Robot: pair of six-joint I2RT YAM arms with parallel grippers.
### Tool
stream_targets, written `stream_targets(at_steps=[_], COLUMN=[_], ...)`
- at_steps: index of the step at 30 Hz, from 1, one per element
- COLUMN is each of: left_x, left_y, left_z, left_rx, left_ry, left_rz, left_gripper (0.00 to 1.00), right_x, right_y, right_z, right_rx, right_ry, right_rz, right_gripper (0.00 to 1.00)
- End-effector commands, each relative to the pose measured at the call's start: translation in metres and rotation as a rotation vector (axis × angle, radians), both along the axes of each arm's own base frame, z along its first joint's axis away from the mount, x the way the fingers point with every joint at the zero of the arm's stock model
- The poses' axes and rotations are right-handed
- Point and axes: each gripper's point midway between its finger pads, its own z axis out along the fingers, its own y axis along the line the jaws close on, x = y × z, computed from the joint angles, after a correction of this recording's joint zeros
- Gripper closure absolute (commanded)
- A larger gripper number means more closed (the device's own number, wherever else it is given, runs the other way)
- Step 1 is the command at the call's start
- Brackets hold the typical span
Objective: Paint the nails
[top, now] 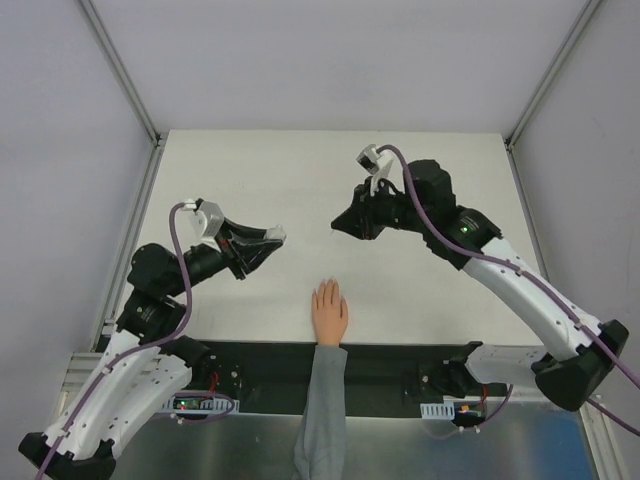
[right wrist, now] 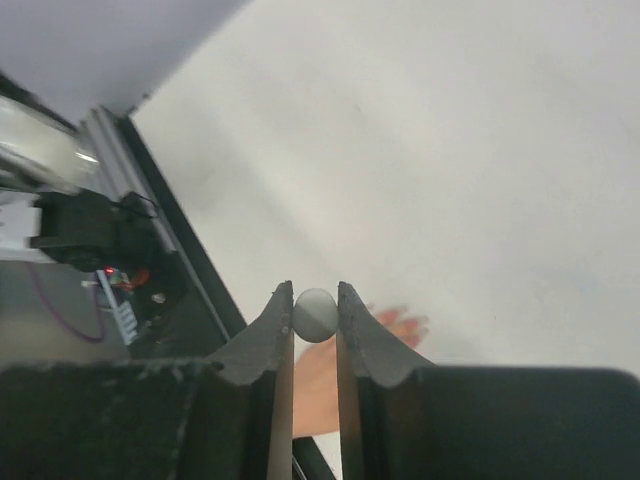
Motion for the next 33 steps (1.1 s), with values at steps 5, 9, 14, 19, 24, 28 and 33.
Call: stream_targets(at_steps=[5, 9, 14, 19, 24, 28, 33], left_x=[0.074, 0.099, 0.111, 0.115, 0.12, 0.129, 0.129], left_y=[0.006, 0.01, 0.01, 0.016, 0.026, 0.039, 0.039], left_z=[0.011, 0.0, -0.018, -0.026, -0.02, -0.016, -0.022], left_rx=[0.004, 0.043, 0.092, 0.094, 0.029, -0.015, 0.008], left_ry=[-0.089, -0.086, -0.109, -0.122, -0.09, -0.067, -0.063], left_rz=[0.235, 0.321, 0.34, 0.361, 0.345, 0.348, 0.349], left_gripper=[1.0, 1.0, 1.0, 1.0, 1.0, 1.0, 1.0], right_x=[0.031, 0.04, 0.053, 0.062, 0.063, 0.063, 0.058], right_y=[0.001, 0.011, 0.019, 0.025, 0.02, 0.018, 0.02], right_z=[-0.136, -0.167, -0.212, -0.235, -0.247, -0.25, -0.239], right_rx=[-0.23, -0.256, -0.326, -0.355, -0.377, -0.391, -0.37], right_ry=[0.215, 0.244, 0.275, 0.278, 0.277, 0.272, 0.273], right_rz=[-0.052, -0.055, -0.064, -0.068, -0.081, -0.082, -0.063], right_gripper=[1.0, 1.0, 1.0, 1.0, 1.0, 1.0, 1.0])
